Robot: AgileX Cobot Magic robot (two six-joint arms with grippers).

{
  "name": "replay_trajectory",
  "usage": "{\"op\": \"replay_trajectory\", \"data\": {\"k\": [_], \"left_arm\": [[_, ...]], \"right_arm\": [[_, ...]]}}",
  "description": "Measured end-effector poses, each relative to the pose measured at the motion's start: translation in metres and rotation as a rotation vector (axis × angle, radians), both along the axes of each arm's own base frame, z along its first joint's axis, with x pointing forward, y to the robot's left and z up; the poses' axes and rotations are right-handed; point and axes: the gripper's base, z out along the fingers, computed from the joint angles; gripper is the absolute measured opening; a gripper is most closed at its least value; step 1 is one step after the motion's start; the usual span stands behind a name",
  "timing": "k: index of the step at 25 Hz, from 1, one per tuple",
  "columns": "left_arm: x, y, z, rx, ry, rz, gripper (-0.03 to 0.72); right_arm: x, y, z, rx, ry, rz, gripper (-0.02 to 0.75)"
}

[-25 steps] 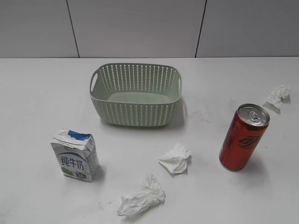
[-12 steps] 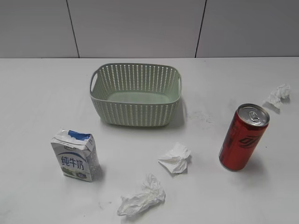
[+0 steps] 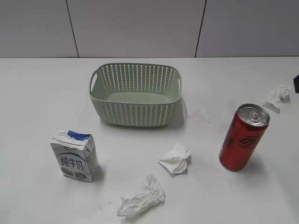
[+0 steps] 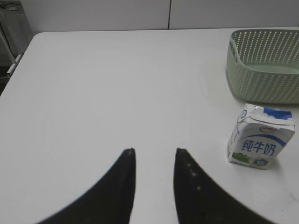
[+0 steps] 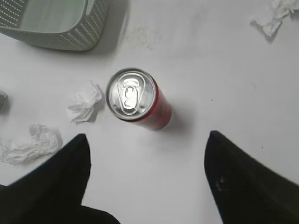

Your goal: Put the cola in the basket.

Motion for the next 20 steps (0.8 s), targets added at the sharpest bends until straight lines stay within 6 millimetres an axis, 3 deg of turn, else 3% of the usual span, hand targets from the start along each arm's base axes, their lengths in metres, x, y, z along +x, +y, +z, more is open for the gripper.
{"op": "replay_trajectory", "data": {"k": [6, 10, 14, 20], "left_arm": [[0.0, 0.0, 0.0, 0.0, 0.0, 0.0, 0.23], [0.0, 0.0, 0.0, 0.0, 0.0, 0.0, 0.23], [0.0, 0.0, 0.0, 0.0, 0.0, 0.0, 0.229], [0.0, 0.0, 0.0, 0.0, 0.0, 0.0, 0.229]], "right_arm": [[0.048, 0.037, -0.032, -0.038, 0.101, 0.127, 0.571], [0.067, 0.066, -0.061, -0.152, 0.151, 0.193, 0.572], [0.08, 0.073, -0.082, -0.263, 0.195, 0.16, 0.572], [0.086, 0.076, -0.102, -0.286, 0.285, 0.136, 0.572]]}}
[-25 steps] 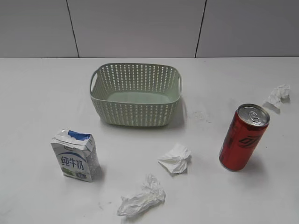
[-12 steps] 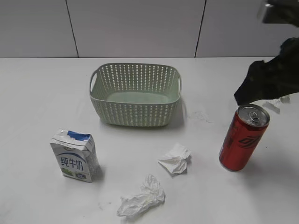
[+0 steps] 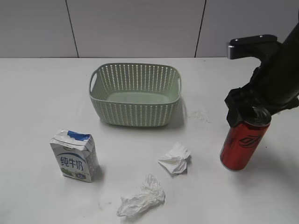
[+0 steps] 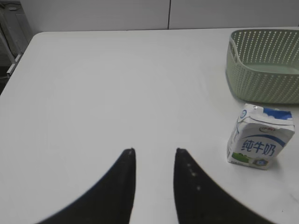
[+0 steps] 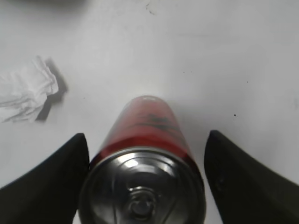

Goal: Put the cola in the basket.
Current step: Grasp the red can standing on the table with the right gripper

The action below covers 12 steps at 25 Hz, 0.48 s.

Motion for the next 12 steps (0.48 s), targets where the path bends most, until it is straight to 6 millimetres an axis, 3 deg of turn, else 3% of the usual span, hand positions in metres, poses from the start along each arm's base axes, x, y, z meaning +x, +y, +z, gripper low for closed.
{"op": "replay_trajectory", "data": {"k": [6, 12], "left_arm": [[0.0, 0.0, 0.0, 0.0, 0.0, 0.0, 0.228], [0.0, 0.0, 0.0, 0.0, 0.0, 0.0, 0.228]], "right_arm": [[0.003, 0.003, -0.027, -0.033, 0.128, -0.009, 0.572], [0.006, 0.005, -0.04, -0.043, 0.169, -0.014, 0.558]]}}
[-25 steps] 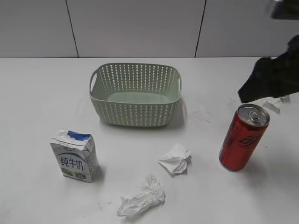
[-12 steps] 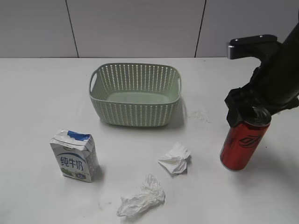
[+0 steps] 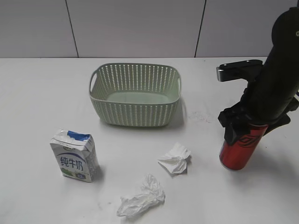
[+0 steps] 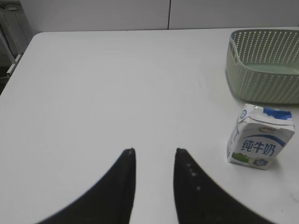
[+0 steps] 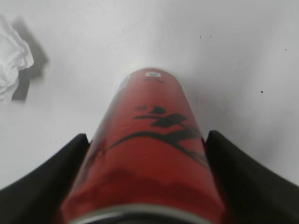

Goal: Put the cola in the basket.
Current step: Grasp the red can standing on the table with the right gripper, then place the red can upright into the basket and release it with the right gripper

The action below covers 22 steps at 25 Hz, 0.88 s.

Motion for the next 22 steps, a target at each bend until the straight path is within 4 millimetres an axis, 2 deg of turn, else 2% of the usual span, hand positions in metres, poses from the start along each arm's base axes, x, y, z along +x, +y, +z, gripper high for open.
{"op": "replay_trajectory", "data": {"k": [2, 9, 11, 14, 22], "left_arm": [[0.0, 0.0, 0.0, 0.0, 0.0, 0.0, 0.228], [0.0, 0.0, 0.0, 0.0, 0.0, 0.0, 0.228], [0.0, 0.0, 0.0, 0.0, 0.0, 0.0, 0.228], [0.0, 0.0, 0.0, 0.0, 0.0, 0.0, 0.228], [0.0, 0.0, 0.0, 0.0, 0.0, 0.0, 0.228]], "right_arm": [[0.001, 0.0, 0.0, 0.003, -0.008, 0.0, 0.527], [0.004, 0.002, 0.001, 0.006, -0.019, 0.005, 0.527], [0.01, 0.004, 0.008, 0.008, -0.026, 0.031, 0.526], [0.024, 0.01, 0.033, 0.019, -0.073, 0.077, 0.525], [0.068, 0.027, 0.131, 0.083, -0.364, 0.155, 0.524]]}}
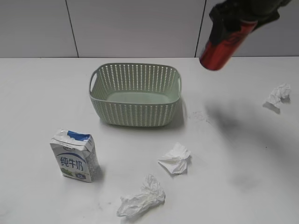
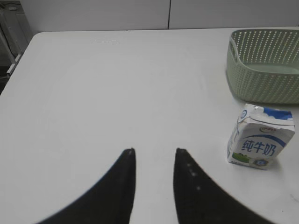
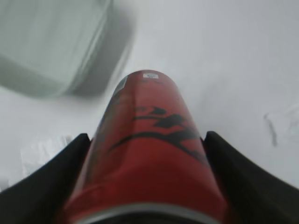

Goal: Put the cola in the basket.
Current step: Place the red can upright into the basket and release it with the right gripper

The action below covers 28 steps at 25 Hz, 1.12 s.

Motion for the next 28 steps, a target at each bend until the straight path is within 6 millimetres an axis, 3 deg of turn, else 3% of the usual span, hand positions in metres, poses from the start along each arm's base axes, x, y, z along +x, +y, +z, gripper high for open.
{"op": "replay_trajectory", "data": {"k": [3, 7, 12, 16, 19, 24, 28], "left_arm": [[0.0, 0.0, 0.0, 0.0, 0.0, 0.0, 0.228], [0.0, 0.0, 0.0, 0.0, 0.0, 0.0, 0.228], [0.0, 0.0, 0.0, 0.0, 0.0, 0.0, 0.228], [0.0, 0.0, 0.0, 0.0, 0.0, 0.0, 0.228], [0.0, 0.0, 0.0, 0.0, 0.0, 0.0, 0.228], [0.0, 0.0, 0.0, 0.0, 0.0, 0.0, 0.228], [0.0, 0.0, 0.0, 0.0, 0.0, 0.0, 0.228]], "right_arm": [[0.015, 0.006, 0.03, 0.031, -0.093, 0.017, 0.524], [0.033, 0.03, 0.03, 0.019, -0.075, 0.069, 0.524], [0.046, 0.087, -0.006, -0.018, -0.006, 0.198, 0.524], [0.044, 0.138, -0.036, -0.029, 0.014, 0.298, 0.524], [0.043, 0.163, -0.063, -0.032, 0.033, 0.339, 0.524], [0.048, 0.174, -0.106, -0.054, 0.098, 0.35, 0.524], [0.051, 0.174, -0.121, -0.075, 0.117, 0.347, 0.524]]}}
